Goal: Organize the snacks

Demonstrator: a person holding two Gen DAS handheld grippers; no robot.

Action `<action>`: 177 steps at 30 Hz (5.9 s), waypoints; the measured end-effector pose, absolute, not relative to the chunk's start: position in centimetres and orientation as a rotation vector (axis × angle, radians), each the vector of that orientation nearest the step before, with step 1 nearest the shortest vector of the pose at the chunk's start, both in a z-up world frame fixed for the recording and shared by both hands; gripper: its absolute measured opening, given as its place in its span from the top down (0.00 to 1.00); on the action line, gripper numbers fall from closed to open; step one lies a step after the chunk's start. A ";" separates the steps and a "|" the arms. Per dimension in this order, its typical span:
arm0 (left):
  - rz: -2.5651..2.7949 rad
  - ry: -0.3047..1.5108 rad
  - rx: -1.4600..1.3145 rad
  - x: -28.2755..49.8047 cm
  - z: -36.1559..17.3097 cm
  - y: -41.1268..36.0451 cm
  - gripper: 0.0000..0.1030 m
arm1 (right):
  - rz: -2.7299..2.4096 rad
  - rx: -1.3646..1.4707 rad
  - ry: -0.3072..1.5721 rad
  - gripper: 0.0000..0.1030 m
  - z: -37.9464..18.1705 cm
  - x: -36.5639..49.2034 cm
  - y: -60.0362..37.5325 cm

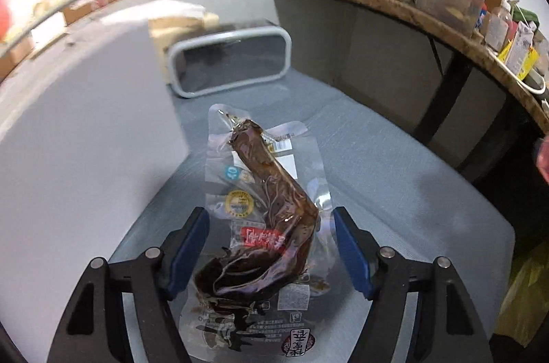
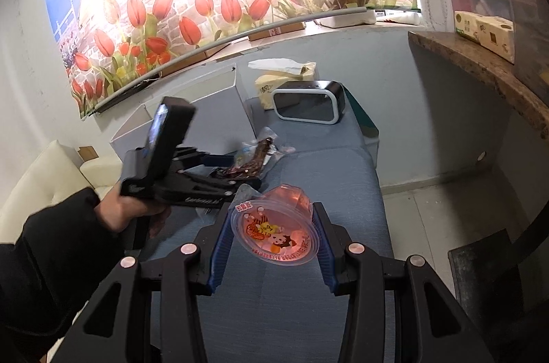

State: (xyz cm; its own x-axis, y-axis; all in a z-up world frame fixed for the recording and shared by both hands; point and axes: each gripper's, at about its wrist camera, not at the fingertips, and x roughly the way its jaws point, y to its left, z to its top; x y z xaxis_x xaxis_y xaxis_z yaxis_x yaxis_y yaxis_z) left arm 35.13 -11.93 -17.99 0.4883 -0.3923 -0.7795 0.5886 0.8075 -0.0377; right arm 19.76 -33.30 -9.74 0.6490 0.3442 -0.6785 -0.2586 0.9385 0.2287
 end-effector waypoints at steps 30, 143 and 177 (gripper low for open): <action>-0.183 0.686 -0.185 39.2 -4.4 8.8 0.25 | 0.564 -0.035 0.761 0.54 -6.7 41.4 -12.0; -0.042 0.541 -0.089 4.2 1.7 0.1 0.00 | 0.547 -0.004 0.619 0.00 4.3 7.9 -18.7; -0.047 0.549 -0.105 4.0 1.5 0.0 0.00 | 0.544 -0.003 0.626 0.00 3.9 7.5 -18.4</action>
